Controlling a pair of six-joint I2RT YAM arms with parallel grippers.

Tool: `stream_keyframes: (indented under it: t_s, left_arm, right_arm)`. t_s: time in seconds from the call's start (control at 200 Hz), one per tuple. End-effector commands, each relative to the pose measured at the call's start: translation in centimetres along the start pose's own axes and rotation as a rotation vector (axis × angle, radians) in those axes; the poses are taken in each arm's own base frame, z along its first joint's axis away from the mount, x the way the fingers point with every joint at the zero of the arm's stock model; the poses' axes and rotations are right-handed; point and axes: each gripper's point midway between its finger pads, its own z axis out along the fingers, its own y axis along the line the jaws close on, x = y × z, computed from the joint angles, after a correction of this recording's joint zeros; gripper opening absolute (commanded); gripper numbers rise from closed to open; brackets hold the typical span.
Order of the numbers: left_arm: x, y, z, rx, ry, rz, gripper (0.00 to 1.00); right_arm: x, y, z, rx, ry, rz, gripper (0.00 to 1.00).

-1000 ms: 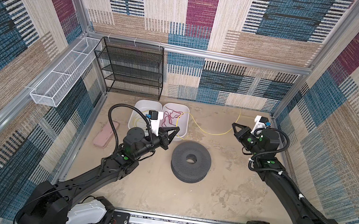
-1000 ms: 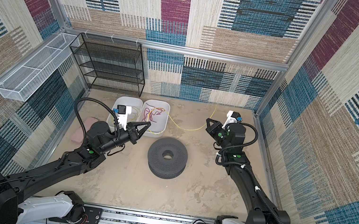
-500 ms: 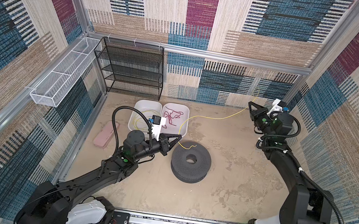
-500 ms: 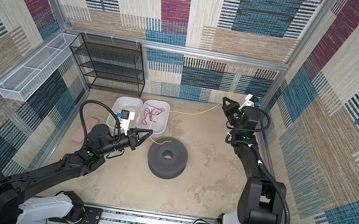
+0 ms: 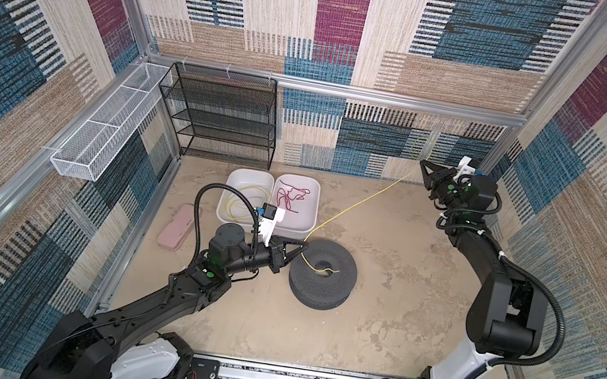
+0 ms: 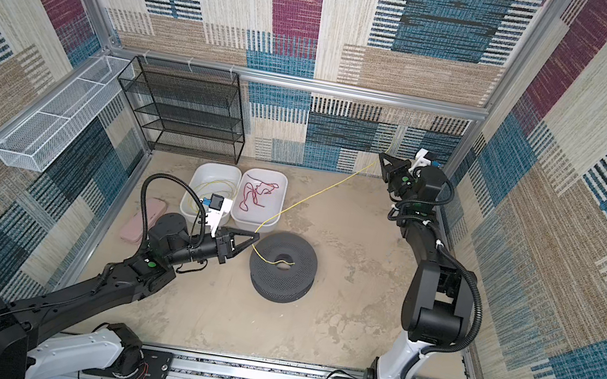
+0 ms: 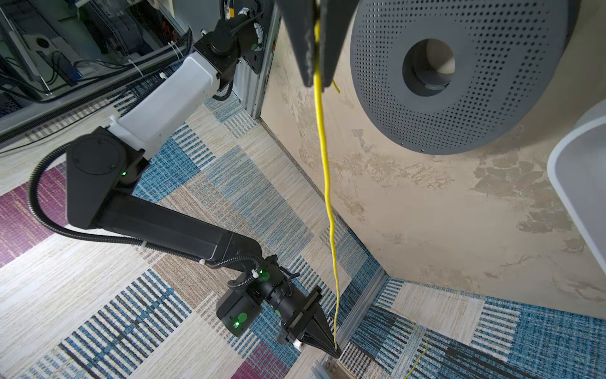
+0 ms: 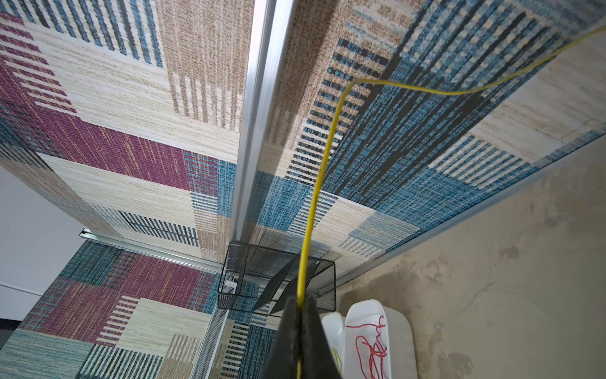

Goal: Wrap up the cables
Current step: 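Pull the cable to the far corner with the right gripper while left gripper holds, then open the right gripper at the far corner and move it back toward the spool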

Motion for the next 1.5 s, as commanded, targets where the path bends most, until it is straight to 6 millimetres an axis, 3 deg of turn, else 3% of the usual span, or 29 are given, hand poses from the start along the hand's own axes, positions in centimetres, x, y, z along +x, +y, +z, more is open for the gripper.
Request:
stream_keyframes:
  t_s: [0.0,0.19,0.305,0.481,0.566,0.661,0.766,0.941,1.057,1.127,1.217,1.322,1.442,1.497]
  left_arm:
    - [1.7,-0.5,-0.4,0.034,0.076,-0.009,0.00]
    - [1.8,-0.4,-0.3,0.029,0.078,-0.008,0.00]
    - [1.0,0.2,0.2,0.011,0.039,-0.032,0.00]
    - [-0.9,2.1,1.0,-0.072,-0.054,-0.059,0.00]
    - [-1.2,3.1,1.3,-0.112,-0.074,-0.065,0.00]
    - [-2.4,3.2,1.5,-0.118,-0.120,-0.051,0.00]
    - [-2.3,3.9,1.8,-0.142,-0.112,-0.060,0.00]
    - [-2.2,4.5,2.2,-0.159,-0.104,-0.064,0.00]
    - [-2.0,5.1,2.2,-0.184,-0.111,-0.070,0.00]
    - [-2.1,5.3,2.1,-0.191,-0.123,-0.072,0.00]
    - [-2.1,5.4,2.3,-0.186,-0.124,-0.072,0.00]
    - [-2.1,5.2,2.6,-0.163,-0.121,-0.070,0.00]
    - [-1.9,4.8,2.8,-0.130,-0.106,-0.070,0.00]
    - [-1.7,4.6,2.8,-0.122,-0.099,-0.070,0.00]
  right_arm:
    - [-4.2,0.2,-0.1,-0.002,-0.172,0.001,0.00]
    - [-2.7,-1.1,0.6,0.002,-0.087,0.022,0.00]
    - [-0.8,-2.5,0.7,0.009,-0.003,0.044,0.20]
    - [2.9,-6.5,-0.8,0.076,0.076,0.084,0.56]
    - [5.0,-8.9,-2.1,0.122,0.112,0.097,0.61]
    - [6.2,-9.9,-3.5,0.151,0.131,0.071,0.64]
    - [6.2,-8.5,-4.3,0.138,0.138,0.009,0.67]
    - [5.3,-2.4,-4.3,0.024,0.171,-0.089,0.68]
    - [6.2,1.1,-4.7,-0.041,0.196,-0.119,0.68]
    - [8.7,2.1,-4.7,-0.046,0.223,-0.133,0.69]
    - [14.8,2.6,-4.3,-0.046,0.307,-0.153,0.70]
    - [21.6,1.6,-4.1,-0.038,0.414,-0.132,0.70]
    - [25.4,-0.2,-3.6,-0.027,0.483,-0.053,0.71]
    - [26.8,0.0,-3.1,-0.056,0.522,-0.012,0.71]
